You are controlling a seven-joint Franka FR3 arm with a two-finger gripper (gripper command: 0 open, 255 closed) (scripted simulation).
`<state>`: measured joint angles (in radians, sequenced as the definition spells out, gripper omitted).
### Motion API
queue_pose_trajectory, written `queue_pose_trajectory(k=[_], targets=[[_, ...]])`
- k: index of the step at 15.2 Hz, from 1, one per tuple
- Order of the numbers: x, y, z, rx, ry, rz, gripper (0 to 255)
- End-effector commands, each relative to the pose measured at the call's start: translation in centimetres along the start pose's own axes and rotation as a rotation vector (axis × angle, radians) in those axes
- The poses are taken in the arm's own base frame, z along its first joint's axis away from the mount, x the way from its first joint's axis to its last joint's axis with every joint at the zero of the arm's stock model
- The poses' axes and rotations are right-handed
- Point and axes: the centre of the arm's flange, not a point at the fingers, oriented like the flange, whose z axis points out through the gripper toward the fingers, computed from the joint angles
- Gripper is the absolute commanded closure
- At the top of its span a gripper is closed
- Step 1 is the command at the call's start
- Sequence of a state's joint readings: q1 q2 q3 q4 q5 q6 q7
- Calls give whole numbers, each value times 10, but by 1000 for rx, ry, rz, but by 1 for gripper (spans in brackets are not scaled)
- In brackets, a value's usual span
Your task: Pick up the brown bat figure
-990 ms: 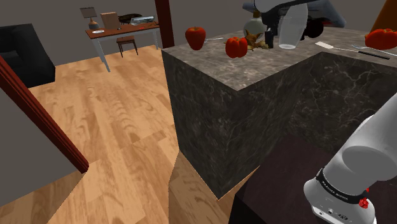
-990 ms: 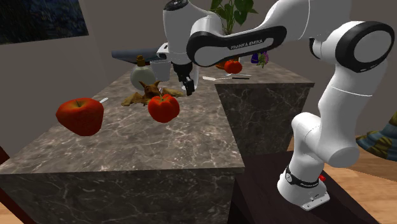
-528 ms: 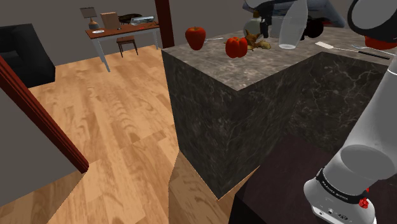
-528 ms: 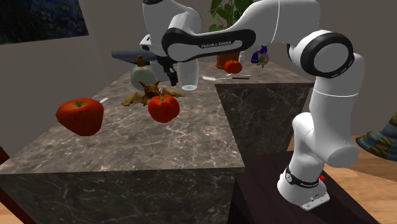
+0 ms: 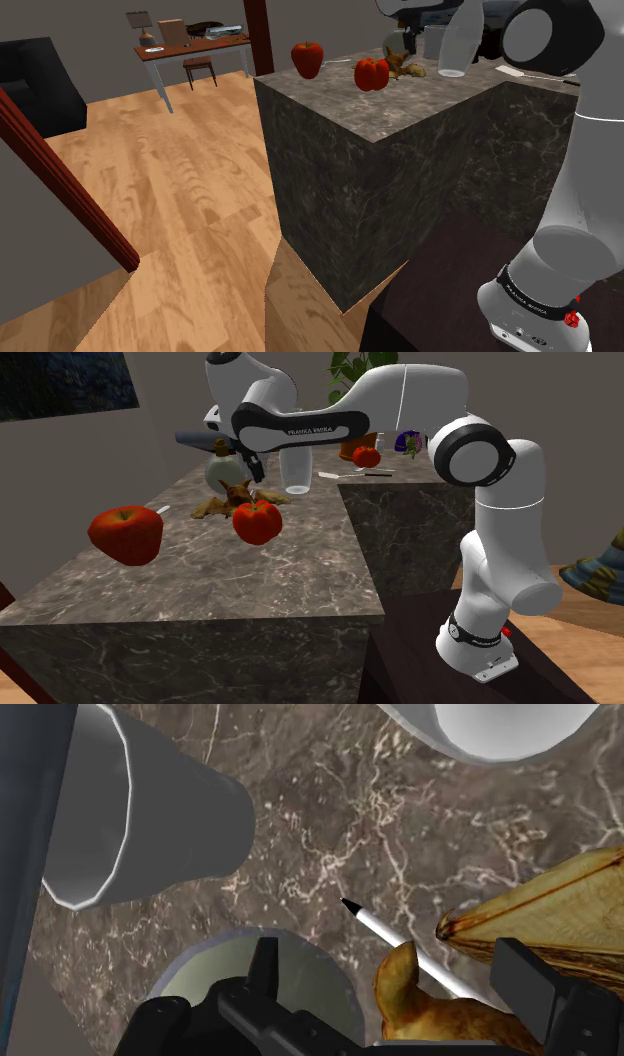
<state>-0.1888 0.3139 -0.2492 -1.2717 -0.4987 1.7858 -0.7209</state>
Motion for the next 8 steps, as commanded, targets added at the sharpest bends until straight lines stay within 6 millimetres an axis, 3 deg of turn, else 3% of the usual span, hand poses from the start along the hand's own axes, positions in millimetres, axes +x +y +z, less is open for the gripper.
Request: queue_pose_trajectory(k=[1,5,6,8], targets=[[3,-6,8,-1,0,0,0],[6,-13,19,-1,0,0,0],[6,-13,19,-1,1,-1,255],[6,-13,19,-1,1,-1,255]])
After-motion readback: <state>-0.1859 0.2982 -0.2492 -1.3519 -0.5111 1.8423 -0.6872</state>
